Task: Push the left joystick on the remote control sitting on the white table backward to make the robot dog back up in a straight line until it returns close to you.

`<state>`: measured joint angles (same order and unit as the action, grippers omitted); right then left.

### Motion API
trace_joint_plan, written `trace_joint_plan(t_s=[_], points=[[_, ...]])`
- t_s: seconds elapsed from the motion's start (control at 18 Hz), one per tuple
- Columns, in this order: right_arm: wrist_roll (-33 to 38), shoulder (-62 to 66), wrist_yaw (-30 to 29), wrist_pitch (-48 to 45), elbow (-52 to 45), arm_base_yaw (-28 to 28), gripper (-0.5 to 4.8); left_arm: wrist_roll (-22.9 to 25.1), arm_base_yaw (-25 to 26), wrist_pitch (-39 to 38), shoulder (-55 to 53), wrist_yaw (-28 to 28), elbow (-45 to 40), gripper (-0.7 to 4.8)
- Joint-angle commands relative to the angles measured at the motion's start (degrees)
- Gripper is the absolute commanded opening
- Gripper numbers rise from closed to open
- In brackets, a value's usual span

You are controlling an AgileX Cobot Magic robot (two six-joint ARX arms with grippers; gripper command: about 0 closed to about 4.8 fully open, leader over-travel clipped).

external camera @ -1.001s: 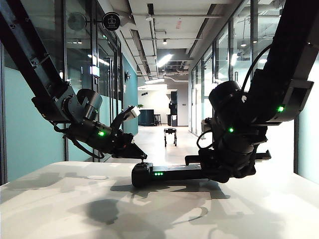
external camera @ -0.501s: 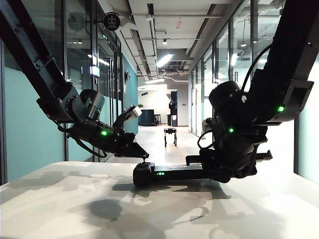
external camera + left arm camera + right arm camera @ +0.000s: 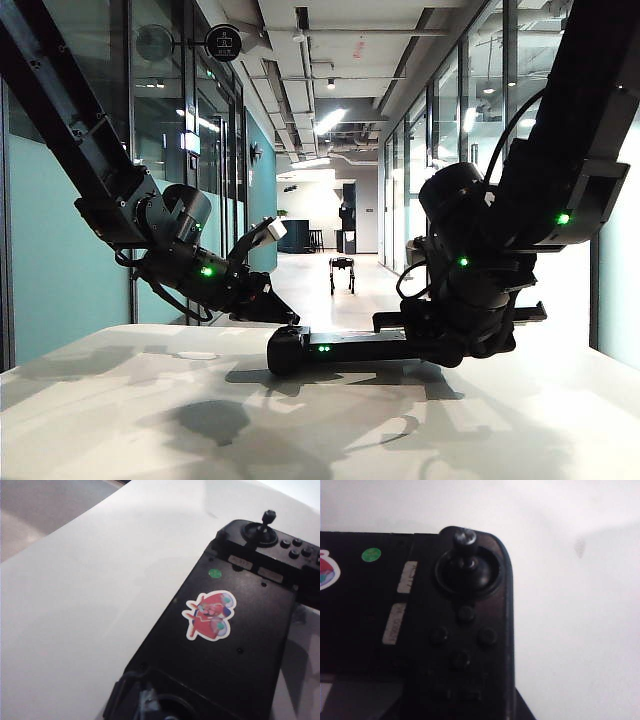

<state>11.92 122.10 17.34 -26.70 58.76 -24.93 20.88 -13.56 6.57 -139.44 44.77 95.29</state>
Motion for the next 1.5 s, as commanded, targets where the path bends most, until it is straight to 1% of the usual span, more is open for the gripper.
trace_joint_plan(t_s=[0.06, 0.17, 0.22, 0.28, 0.67, 0.78, 0.83, 0.95, 1.11, 1.34, 1.5], points=[[0.07, -0.63, 0.59, -1.81, 0.28, -0.11, 1.57, 1.40, 0.02, 0.00, 0.15, 0.50, 0.24, -0.06], [0.07, -0.63, 0.59, -1.81, 0.28, -0.11, 1.57, 1.68, 0.04, -0.11, 0.15, 0.74, 0.26, -0.06], [0.07, -0.63, 0.59, -1.81, 0.28, -0.11, 1.57, 1.92, 0.24, -0.11, 0.15, 2.89, 0.26, -0.06], [0.07, -0.63, 0.59, -1.81, 0.28, -0.11, 1.57, 2.69, 0.35, -0.24, 0.15, 3.48, 0.26, -0.06], [0.07, -0.63, 0.72, -1.79, 0.28, -0.11, 1.57, 3.45, 0.55, -1.29, 0.15, 3.39, 0.26, -0.06], [0.07, -0.63, 0.76, -1.81, 0.28, -0.11, 1.57, 4.00, 0.52, -0.96, 0.15, 1.07, 0.37, -0.06], [0.07, -0.63, 0.74, -1.79, 0.28, -0.11, 1.57, 4.00, 0.52, -0.33, 0.15, 0.87, 0.37, -0.06], [0.07, -0.63, 0.74, -1.81, 0.28, -0.11, 1.57, 3.96, 0.50, 1.73, 0.15, 0.87, 0.52, -0.06], [0.09, -0.63, 0.72, -1.81, 0.28, -0.11, 1.57, 3.74, 0.50, 1.73, 0.15, 0.94, 1.51, -0.06], [0.07, -0.63, 0.70, -1.81, 0.28, -0.11, 1.57, 3.78, 0.52, 2.54, -0.22, 2.93, 1.79, -0.06], [0.13, -0.63, 1.25, -1.81, 0.28, -0.11, 1.57, 3.82, 0.52, 3.82, -0.22, 2.84, 1.86, -0.06]])
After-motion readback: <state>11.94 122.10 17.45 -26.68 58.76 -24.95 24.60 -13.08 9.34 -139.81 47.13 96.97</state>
